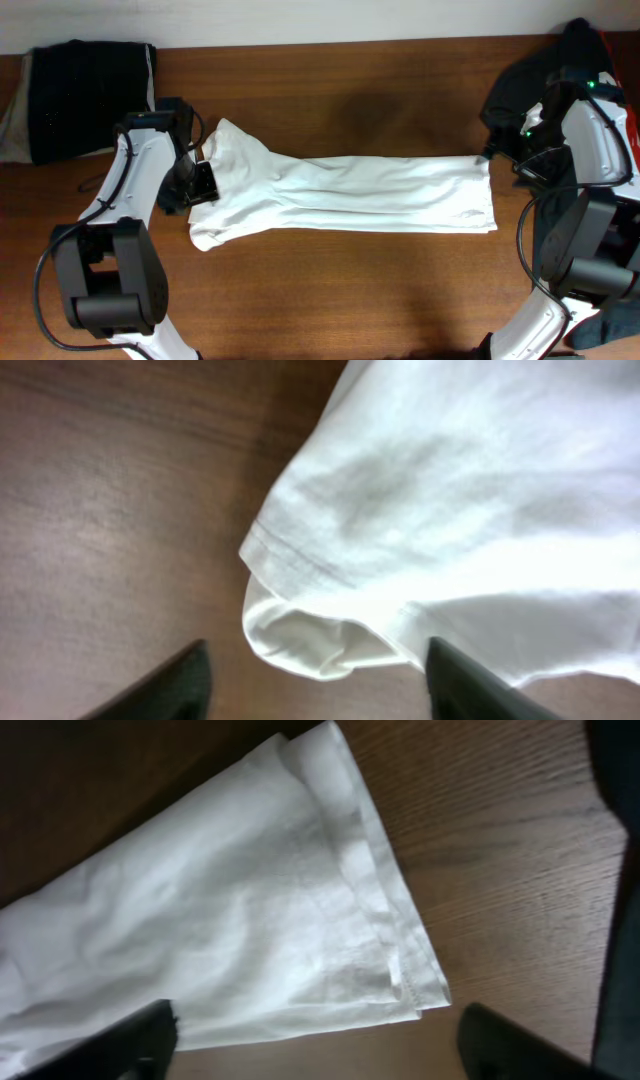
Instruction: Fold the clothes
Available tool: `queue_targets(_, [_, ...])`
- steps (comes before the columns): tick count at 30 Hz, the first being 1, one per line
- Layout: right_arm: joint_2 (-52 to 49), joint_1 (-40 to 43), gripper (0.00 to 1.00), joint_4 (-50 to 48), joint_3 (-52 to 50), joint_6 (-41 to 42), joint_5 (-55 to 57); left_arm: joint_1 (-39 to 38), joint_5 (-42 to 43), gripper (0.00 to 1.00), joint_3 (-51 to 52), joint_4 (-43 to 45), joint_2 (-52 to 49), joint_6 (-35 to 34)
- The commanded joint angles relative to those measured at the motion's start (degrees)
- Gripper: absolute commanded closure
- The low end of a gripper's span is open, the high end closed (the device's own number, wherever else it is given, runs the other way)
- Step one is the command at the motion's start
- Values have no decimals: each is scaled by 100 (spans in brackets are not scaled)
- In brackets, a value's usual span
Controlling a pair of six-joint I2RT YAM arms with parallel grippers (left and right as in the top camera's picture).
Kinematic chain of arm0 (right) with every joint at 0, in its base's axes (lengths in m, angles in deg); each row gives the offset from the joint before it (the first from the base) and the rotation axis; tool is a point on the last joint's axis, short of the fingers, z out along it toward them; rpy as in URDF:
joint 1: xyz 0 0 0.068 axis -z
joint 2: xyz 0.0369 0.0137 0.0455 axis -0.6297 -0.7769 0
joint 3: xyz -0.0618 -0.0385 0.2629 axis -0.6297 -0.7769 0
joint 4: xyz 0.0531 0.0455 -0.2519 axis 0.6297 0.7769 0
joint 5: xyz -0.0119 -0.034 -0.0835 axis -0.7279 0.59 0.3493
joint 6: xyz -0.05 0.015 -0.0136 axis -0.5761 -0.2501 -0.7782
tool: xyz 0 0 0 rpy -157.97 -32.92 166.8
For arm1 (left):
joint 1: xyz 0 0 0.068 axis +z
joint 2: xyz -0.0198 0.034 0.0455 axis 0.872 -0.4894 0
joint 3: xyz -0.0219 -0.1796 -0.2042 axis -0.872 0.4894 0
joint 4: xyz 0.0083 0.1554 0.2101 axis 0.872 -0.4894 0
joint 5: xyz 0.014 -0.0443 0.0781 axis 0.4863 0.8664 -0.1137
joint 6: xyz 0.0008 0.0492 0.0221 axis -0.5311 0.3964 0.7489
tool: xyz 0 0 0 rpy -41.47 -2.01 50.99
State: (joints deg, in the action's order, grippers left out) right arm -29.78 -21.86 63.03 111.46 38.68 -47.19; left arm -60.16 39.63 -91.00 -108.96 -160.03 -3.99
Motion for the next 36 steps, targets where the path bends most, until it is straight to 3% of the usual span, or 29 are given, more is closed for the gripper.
queue_targets(1, [-11, -72, 3, -144, 116, -31, 57, 33, -74, 29, -2, 365, 72, 26])
queue_targets(3, [-11, -72, 5, -256, 118, -31, 24, 33, -11, 30, -160, 625, 72, 24])
queue_targets(4, [-11, -83, 9, -275, 116, -33, 2, 28, 188, 36, -221, 732, 72, 26])
queue_targets(5, [-11, -111, 16, -302, 116, -31, -17, 20, 542, 48, -258, 916, 72, 26])
queue_targets(6, [-11, -168, 28, -341, 116, -31, -17, -11, 870, 61, -256, 1191, 72, 24])
queue_targets(8, [-26, -363, 62, -407, 94, -31, -15, -133, 1176, 75, -221, 1611, 59, 26])
queue_targets(9, [-31, -509, 75, -468, 31, -31, -11, -254, 1150, 86, -186, 1810, 42, 26])
queue_targets(10, [-31, -636, 79, -498, -37, -28, 52, -304, 1156, 97, -164, 1847, 22, 11])
queue_targets(13, [-31, -999, 81, -793, -496, 496, 682, -485, 1156, 100, -146, 1856, -264, -17])
queue_targets(18, [-33, -1038, 83, -1497, -1228, 492, 634, -507, 1150, 100, -146, 1910, -960, -13])
queue_targets(21, [-33, -964, 87, -2022, -1709, 487, 634, -442, 680, 100, -146, 1971, -1165, -15])
queue_targets(29, [-90, -907, 88, -2406, -2022, 424, 643, 197, 243, 100, -144, 1958, -1679, -15])
queue_targets(36, [-197, -944, 96, -2544, -2022, 514, 621, 973, 13, 100, -146, 1722, -1679, -15])
